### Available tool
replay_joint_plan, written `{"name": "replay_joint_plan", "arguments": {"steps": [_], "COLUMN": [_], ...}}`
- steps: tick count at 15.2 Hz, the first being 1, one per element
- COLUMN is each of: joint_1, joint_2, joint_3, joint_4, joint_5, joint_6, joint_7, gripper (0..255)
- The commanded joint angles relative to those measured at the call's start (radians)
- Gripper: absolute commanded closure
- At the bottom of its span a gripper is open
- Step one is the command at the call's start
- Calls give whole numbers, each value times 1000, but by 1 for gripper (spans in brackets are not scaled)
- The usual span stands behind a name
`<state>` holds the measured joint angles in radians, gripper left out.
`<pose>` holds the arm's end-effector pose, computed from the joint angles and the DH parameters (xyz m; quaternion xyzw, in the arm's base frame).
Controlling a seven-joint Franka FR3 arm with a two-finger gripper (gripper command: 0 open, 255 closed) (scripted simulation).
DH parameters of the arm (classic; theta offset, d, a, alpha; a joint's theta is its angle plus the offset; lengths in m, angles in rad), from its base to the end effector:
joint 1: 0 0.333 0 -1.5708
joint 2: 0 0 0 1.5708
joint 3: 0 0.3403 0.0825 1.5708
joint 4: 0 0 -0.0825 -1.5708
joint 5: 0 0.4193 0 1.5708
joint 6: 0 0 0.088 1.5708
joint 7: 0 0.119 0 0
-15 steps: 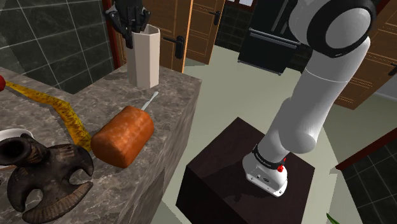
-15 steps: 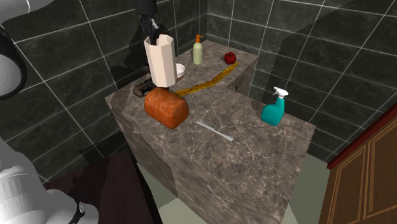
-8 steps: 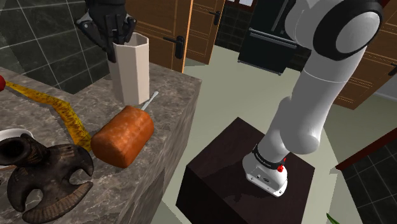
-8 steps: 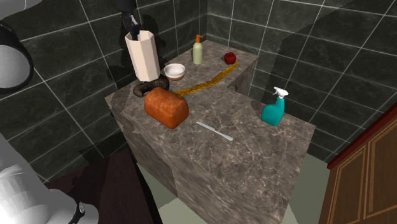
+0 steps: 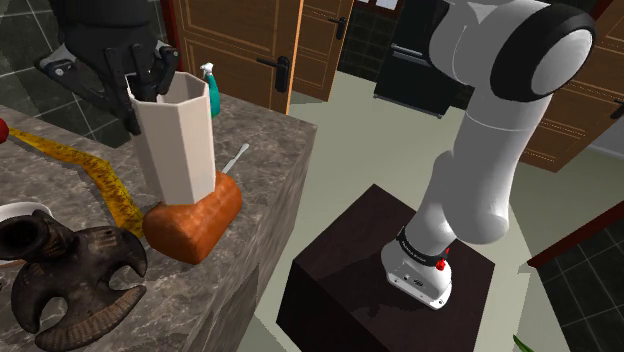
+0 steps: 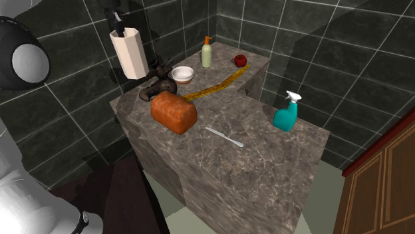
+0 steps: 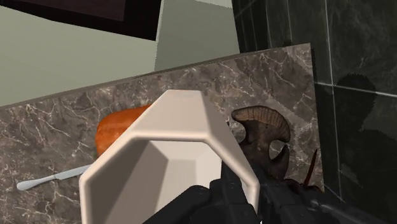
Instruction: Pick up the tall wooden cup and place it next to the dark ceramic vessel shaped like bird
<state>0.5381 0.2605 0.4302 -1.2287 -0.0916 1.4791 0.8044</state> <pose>0.4174 0.5110 0.6496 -0.9974 -0.0706 0.0025 0.0099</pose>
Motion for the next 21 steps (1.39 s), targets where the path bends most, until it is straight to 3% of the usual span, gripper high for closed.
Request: {"name": "replay_joint_plan", "arguments": {"steps": [1, 6, 8, 13, 21], "joint_1": [41, 173, 257, 211, 170], "joint_2": [40, 171, 264, 196, 141], "joint_3": [14, 39, 43, 46, 49], "joint_4": [56, 242, 388, 206, 10], "joint_5": [-21, -88, -132, -101, -76], "joint_6": [-20, -84, -140, -26, 116], "joint_7": [48, 164, 213, 213, 212], "gripper": [255, 255, 255, 255, 255]}}
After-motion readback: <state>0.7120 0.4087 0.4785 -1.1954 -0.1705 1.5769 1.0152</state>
